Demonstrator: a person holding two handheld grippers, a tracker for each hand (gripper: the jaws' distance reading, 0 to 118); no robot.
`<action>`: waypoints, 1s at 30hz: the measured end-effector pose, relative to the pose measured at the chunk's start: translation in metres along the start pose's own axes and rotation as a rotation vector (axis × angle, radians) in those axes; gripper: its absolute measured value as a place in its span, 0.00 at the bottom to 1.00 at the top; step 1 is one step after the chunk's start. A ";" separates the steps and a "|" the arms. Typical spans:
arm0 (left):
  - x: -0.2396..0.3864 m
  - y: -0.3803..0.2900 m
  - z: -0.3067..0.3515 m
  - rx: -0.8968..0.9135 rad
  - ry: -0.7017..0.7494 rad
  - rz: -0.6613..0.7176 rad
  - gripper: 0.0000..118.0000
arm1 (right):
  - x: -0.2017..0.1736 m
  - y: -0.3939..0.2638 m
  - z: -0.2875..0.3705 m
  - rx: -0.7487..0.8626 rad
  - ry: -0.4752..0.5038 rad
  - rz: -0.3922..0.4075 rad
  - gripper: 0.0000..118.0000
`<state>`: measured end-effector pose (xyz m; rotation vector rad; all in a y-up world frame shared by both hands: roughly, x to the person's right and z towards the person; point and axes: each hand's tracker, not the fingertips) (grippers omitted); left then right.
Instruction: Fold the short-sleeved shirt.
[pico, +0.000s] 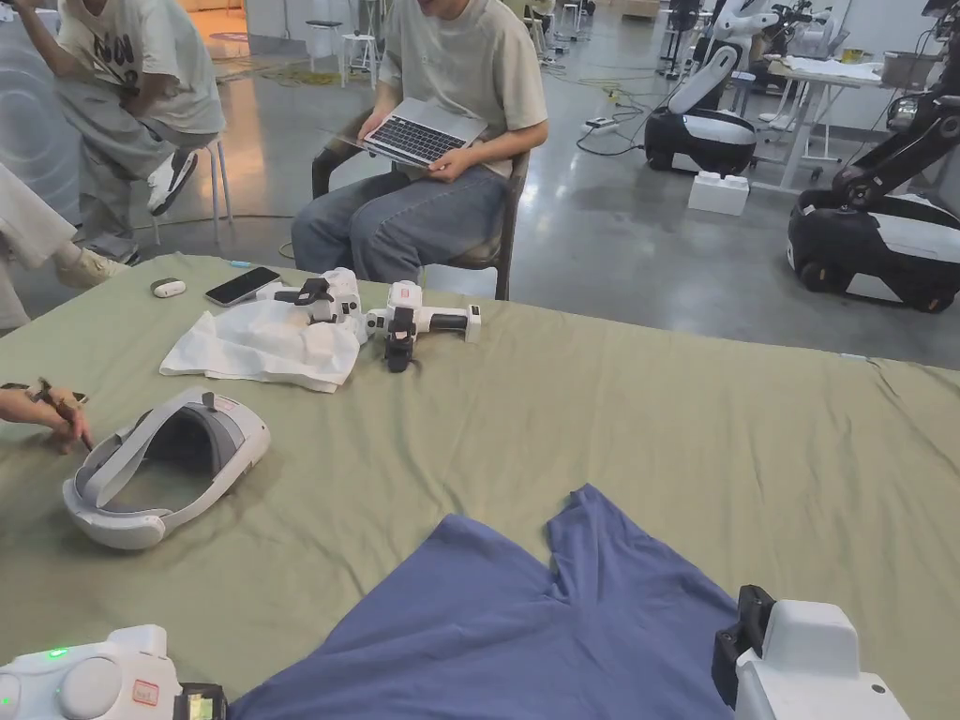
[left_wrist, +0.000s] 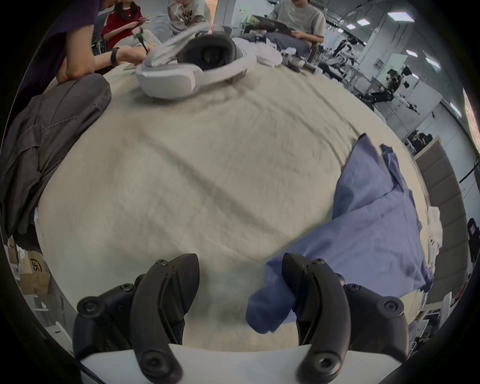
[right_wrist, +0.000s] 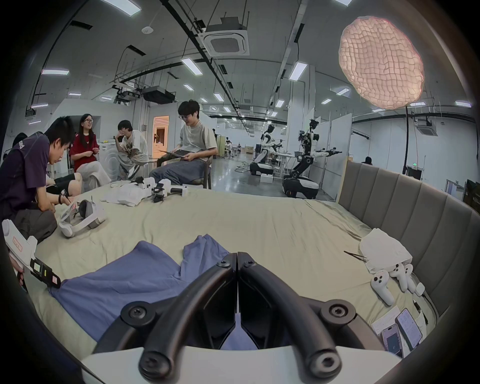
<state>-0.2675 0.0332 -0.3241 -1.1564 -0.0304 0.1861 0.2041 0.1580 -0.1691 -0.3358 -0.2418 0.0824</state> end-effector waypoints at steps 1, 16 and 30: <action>0.002 -0.003 -0.003 0.006 0.037 -0.023 0.55 | 0.000 -0.002 -0.002 -0.008 0.001 -0.001 0.00; 0.015 -0.014 0.011 0.124 -0.067 0.007 0.01 | 0.023 -0.018 -0.046 -0.122 0.037 -0.068 0.00; 0.029 -0.008 0.057 0.239 -0.096 -0.015 0.01 | 0.084 -0.006 -0.225 -0.488 0.132 0.030 0.58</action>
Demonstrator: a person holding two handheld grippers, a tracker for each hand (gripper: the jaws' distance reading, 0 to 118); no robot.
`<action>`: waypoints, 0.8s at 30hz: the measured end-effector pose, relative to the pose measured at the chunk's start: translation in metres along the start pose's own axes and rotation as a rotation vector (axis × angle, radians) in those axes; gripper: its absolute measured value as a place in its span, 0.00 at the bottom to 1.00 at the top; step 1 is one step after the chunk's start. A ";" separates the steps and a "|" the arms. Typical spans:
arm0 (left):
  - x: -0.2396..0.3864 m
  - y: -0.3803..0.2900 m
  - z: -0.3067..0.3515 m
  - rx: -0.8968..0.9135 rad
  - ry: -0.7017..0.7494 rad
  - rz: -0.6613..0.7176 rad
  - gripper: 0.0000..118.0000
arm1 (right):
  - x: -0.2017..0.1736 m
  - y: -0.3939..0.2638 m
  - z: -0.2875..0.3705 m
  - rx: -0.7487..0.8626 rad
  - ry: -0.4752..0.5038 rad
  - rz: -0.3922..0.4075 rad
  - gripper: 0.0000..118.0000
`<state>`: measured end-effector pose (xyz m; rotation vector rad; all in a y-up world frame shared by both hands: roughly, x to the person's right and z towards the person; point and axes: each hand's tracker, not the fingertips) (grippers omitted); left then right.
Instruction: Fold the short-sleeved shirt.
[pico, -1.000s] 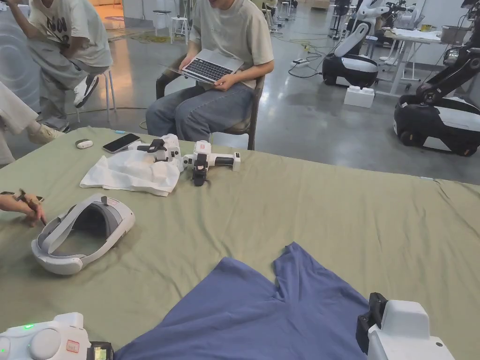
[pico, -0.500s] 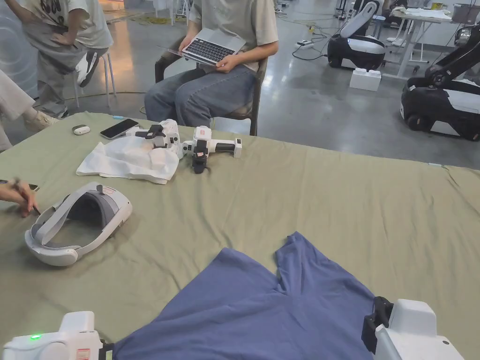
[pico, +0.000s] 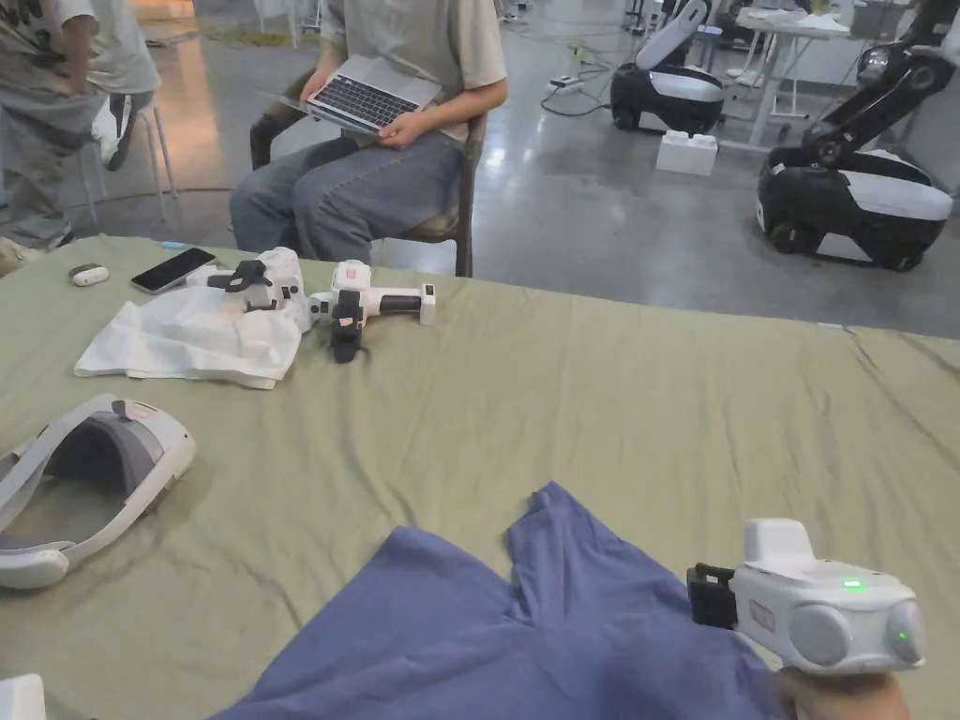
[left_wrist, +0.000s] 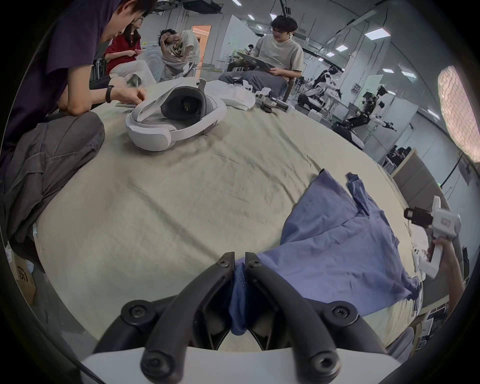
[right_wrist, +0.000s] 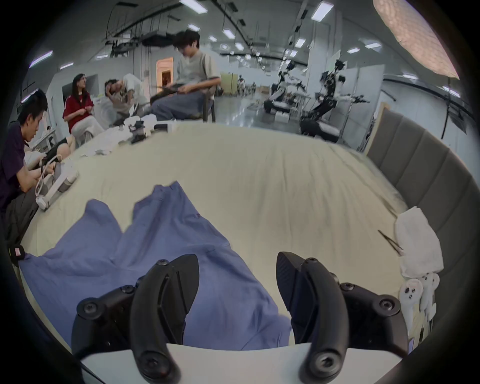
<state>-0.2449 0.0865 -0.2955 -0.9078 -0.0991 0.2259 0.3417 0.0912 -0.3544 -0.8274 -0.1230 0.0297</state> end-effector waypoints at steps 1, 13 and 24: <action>0.001 -0.002 -0.001 -0.009 0.007 -0.003 0.01 | 0.004 0.004 -0.014 -0.039 0.008 0.005 0.60; 0.005 -0.003 -0.006 -0.035 0.033 0.006 0.01 | -0.009 0.010 -0.108 -0.230 0.074 0.019 0.61; 0.002 -0.010 -0.012 -0.025 0.047 -0.009 0.01 | -0.034 0.016 -0.083 -0.173 0.060 0.161 0.01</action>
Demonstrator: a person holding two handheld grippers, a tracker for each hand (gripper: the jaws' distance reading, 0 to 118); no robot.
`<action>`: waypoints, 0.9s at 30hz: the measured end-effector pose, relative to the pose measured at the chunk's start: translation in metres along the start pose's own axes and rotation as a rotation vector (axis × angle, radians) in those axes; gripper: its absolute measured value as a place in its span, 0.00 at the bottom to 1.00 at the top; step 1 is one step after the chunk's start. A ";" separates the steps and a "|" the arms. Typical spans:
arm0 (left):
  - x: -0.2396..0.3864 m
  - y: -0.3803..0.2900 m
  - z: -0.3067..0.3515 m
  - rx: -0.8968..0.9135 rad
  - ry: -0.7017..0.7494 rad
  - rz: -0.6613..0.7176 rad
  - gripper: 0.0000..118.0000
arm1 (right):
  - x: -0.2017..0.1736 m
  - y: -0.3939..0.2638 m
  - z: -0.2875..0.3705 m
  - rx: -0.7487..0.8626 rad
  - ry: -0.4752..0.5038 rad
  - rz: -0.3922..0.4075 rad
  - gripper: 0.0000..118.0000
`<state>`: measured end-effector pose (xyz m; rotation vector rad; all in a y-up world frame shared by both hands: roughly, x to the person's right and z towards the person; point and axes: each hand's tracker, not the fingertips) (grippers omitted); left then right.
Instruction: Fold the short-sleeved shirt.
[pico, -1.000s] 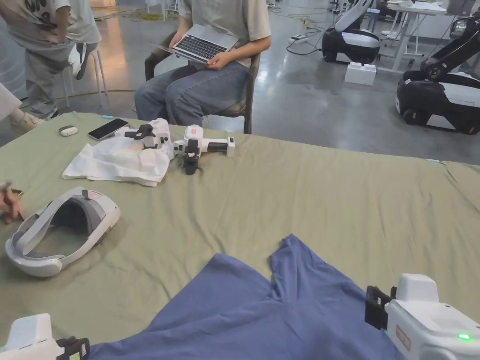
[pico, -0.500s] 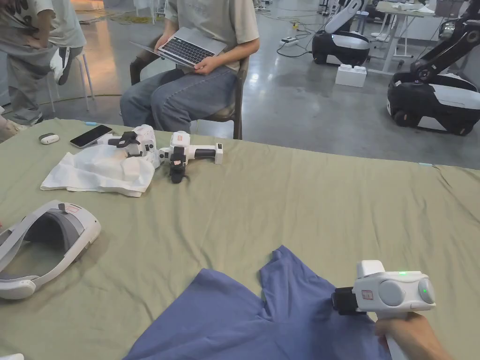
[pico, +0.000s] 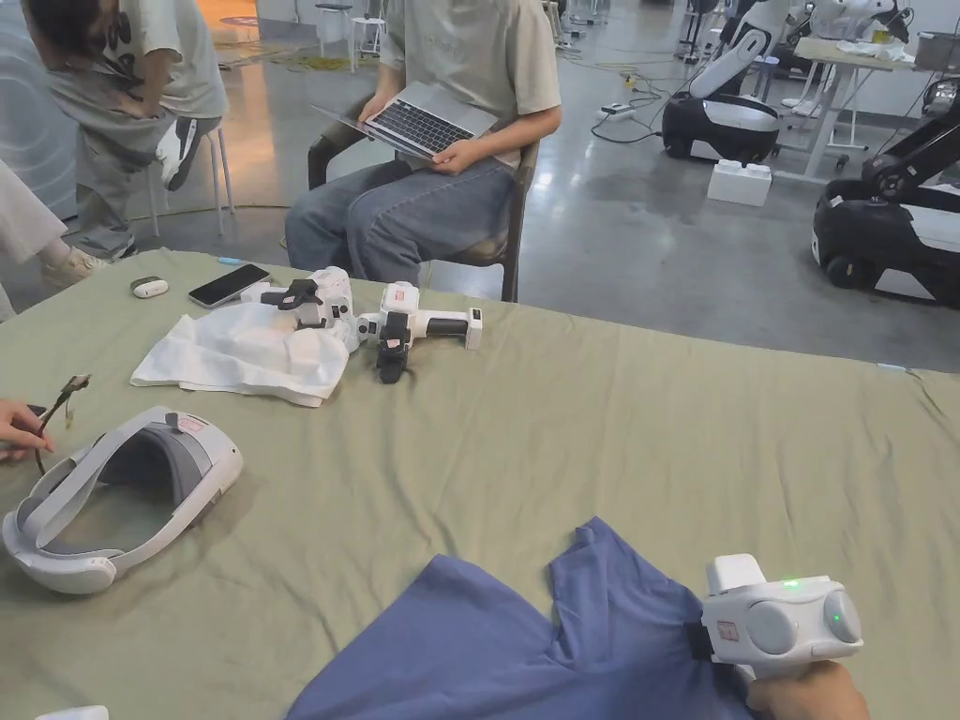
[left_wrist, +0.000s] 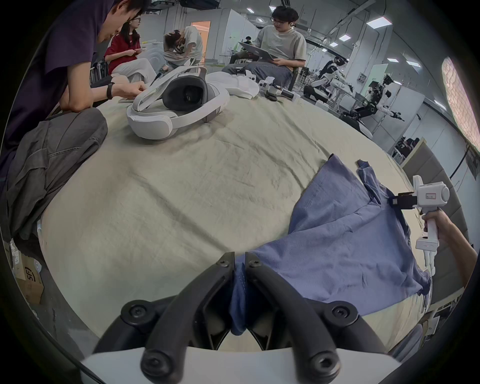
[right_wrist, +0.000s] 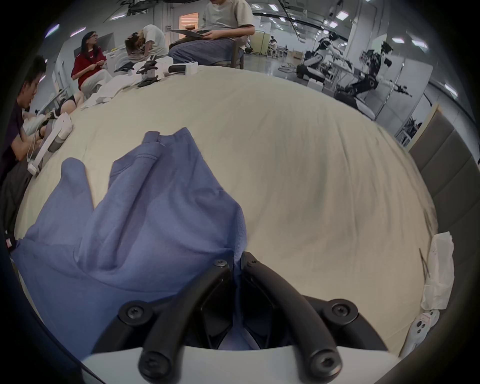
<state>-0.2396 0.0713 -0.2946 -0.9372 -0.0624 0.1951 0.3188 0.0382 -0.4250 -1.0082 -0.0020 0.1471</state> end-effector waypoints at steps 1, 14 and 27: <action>-0.001 0.000 0.002 0.008 0.002 0.002 0.01 | 0.000 -0.001 0.010 0.028 0.002 -0.004 0.01; 0.019 0.037 0.053 0.225 -0.087 -0.064 0.01 | 0.012 -0.030 0.216 0.443 -0.124 -0.089 0.01; 0.113 0.181 0.136 0.500 -0.194 -0.186 0.01 | 0.073 -0.019 0.387 0.716 -0.290 -0.195 0.01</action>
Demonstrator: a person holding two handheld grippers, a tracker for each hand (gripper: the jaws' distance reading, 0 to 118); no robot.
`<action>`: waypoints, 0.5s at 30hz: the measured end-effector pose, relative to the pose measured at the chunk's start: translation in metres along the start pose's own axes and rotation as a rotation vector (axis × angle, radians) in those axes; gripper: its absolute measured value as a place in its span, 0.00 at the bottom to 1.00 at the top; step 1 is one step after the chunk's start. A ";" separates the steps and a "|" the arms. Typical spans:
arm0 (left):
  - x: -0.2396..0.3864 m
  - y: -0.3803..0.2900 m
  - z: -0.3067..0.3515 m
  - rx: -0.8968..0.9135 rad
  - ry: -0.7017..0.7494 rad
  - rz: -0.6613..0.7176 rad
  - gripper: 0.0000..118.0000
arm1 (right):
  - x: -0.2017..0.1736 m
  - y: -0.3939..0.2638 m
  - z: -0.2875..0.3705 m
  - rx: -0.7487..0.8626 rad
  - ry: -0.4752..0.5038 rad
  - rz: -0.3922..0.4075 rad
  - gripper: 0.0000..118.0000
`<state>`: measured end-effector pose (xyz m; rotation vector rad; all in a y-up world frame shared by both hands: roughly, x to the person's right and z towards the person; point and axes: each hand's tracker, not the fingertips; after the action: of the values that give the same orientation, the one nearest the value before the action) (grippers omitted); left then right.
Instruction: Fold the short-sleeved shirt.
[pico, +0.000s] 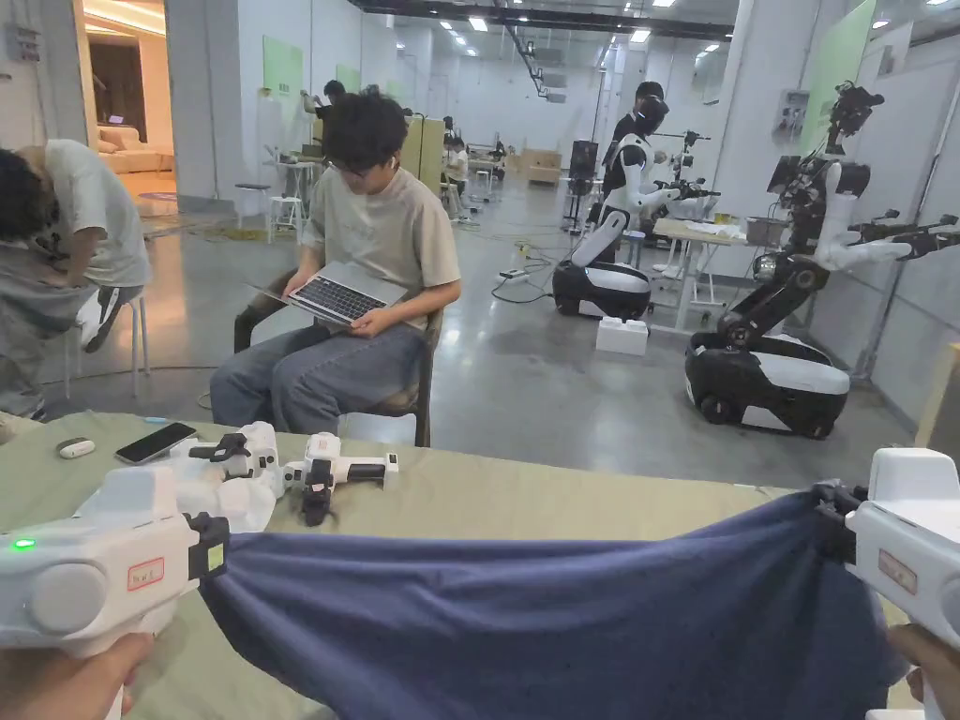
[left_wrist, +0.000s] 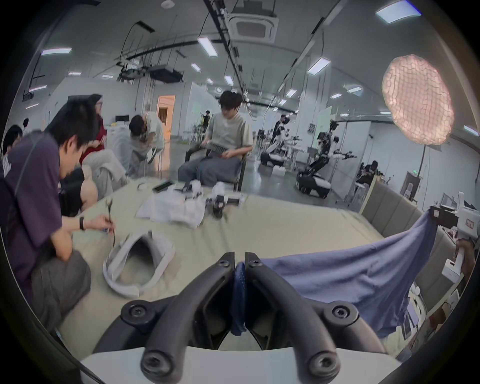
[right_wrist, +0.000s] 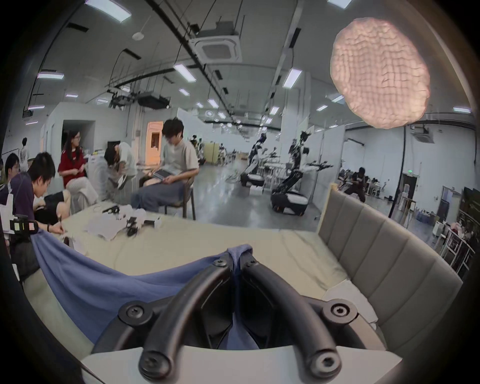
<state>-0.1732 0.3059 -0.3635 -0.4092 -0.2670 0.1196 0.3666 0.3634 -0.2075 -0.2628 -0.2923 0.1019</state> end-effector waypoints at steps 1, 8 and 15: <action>0.005 0.013 -0.001 0.012 -0.003 -0.015 0.01 | 0.005 0.007 0.002 0.016 -0.009 -0.005 0.01; 0.037 0.097 -0.004 0.087 -0.007 -0.058 0.01 | 0.026 0.057 0.003 0.086 -0.050 -0.043 0.01; 0.047 0.156 -0.023 0.107 0.024 -0.075 0.01 | 0.019 0.108 -0.019 0.113 -0.057 -0.059 0.01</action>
<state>-0.1310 0.4473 -0.4365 -0.2941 -0.2504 0.0548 0.3840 0.4651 -0.2486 -0.1388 -0.3497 0.0674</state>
